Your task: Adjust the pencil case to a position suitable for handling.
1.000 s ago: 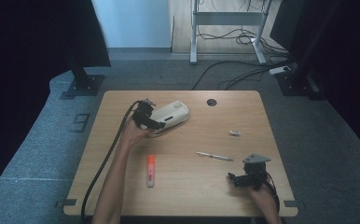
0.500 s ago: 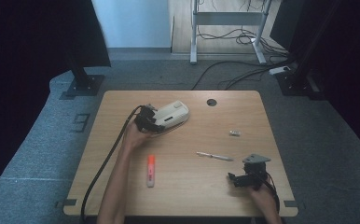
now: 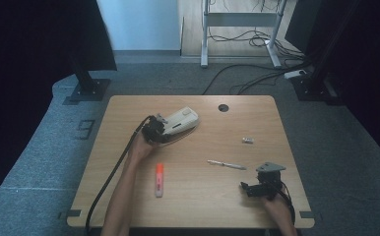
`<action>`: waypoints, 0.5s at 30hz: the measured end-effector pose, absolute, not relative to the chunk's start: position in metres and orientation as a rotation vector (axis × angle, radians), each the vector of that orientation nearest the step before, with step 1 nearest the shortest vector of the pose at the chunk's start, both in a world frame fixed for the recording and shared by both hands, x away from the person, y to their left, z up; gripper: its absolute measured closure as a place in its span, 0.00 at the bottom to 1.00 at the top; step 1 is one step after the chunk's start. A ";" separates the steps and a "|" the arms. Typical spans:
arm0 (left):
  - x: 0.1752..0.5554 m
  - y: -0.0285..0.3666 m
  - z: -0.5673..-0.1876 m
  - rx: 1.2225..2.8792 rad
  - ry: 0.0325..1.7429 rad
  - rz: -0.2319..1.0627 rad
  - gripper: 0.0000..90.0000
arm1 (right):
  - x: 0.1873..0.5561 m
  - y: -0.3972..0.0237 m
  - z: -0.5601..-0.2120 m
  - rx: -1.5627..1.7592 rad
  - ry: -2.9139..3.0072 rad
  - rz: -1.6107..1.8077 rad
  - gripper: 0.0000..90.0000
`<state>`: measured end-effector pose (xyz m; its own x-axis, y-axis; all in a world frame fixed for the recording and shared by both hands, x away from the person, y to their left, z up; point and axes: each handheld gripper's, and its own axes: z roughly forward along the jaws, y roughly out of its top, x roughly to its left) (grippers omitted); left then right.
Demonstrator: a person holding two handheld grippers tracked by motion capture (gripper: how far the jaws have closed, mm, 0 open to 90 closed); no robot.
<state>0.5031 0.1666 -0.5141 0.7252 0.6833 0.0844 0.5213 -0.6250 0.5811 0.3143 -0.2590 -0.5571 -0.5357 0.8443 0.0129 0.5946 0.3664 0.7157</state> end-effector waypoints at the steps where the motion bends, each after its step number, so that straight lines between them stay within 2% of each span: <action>1: 0.502 0.169 -0.514 2.381 0.917 0.391 0.68 | 0.314 -0.259 -0.557 1.260 2.276 0.969 0.00; 4: 0.500 0.174 -0.513 2.345 0.931 0.344 0.74 | 0.314 -0.259 -0.557 1.260 2.276 0.969 0.00; 6: 0.500 0.182 -0.511 2.302 0.954 0.250 0.74 | 0.314 -0.259 -0.557 1.260 2.276 0.969 0.00; 10: 0.494 0.182 -0.511 2.296 0.966 0.267 0.74 | 0.314 -0.259 -0.557 1.260 2.276 0.969 0.00; 15: 0.482 0.182 -0.504 2.295 0.967 0.274 0.80 | 0.314 -0.259 -0.557 1.260 2.276 0.969 0.00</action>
